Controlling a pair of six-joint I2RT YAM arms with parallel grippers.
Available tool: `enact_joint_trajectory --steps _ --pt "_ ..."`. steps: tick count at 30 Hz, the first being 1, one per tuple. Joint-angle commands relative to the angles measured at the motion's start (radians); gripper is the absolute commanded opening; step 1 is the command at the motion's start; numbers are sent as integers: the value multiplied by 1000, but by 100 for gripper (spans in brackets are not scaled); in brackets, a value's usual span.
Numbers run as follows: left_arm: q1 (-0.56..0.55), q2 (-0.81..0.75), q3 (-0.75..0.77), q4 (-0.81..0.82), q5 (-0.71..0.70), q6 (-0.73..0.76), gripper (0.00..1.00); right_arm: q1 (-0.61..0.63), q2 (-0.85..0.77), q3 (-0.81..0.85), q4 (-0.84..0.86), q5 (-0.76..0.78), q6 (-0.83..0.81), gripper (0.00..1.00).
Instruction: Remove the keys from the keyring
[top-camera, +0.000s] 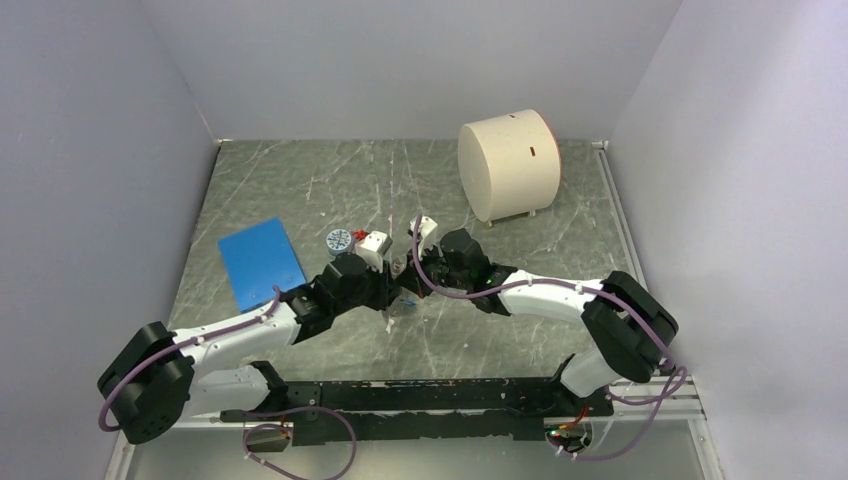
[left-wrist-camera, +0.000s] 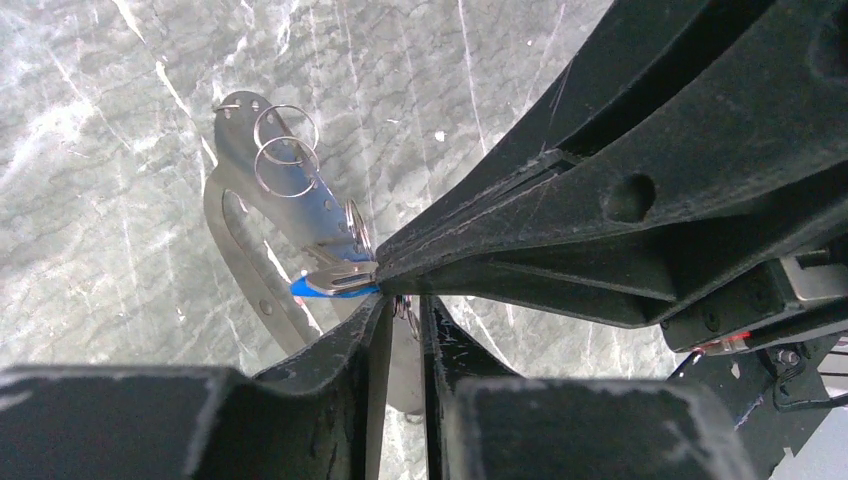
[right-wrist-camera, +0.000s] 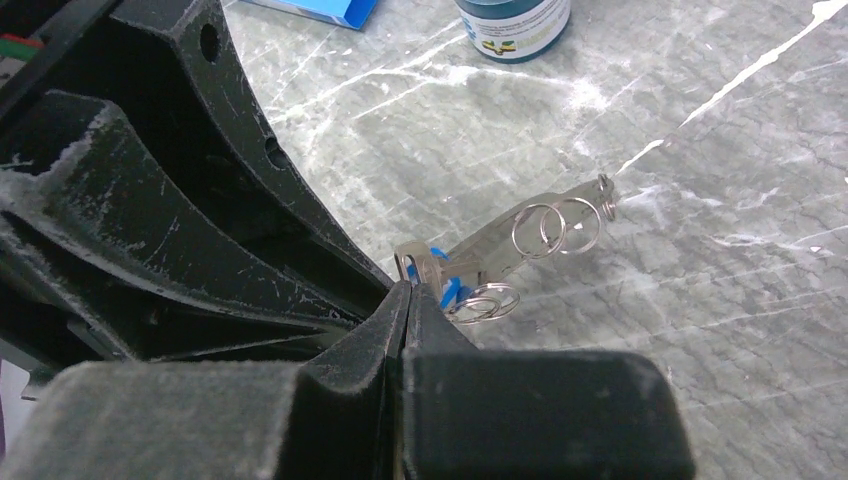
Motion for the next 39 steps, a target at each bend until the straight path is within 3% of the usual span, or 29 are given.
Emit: enact_joint_trajectory --steps 1,6,18,29,39 --pt "3 7 -12 88 2 36 18 4 -10 36 56 -27 19 0" --pt "2 -14 -38 103 17 62 3 1 -13 42 37 -11 32 0" --pt "3 -50 -85 147 70 155 2 -26 -2 55 -10 25 90 0" --pt "3 -120 -122 180 81 206 2 -57 41 58 -5 -5 118 0" --pt "2 -154 -164 242 176 260 3 -87 67 46 44 -81 145 0"
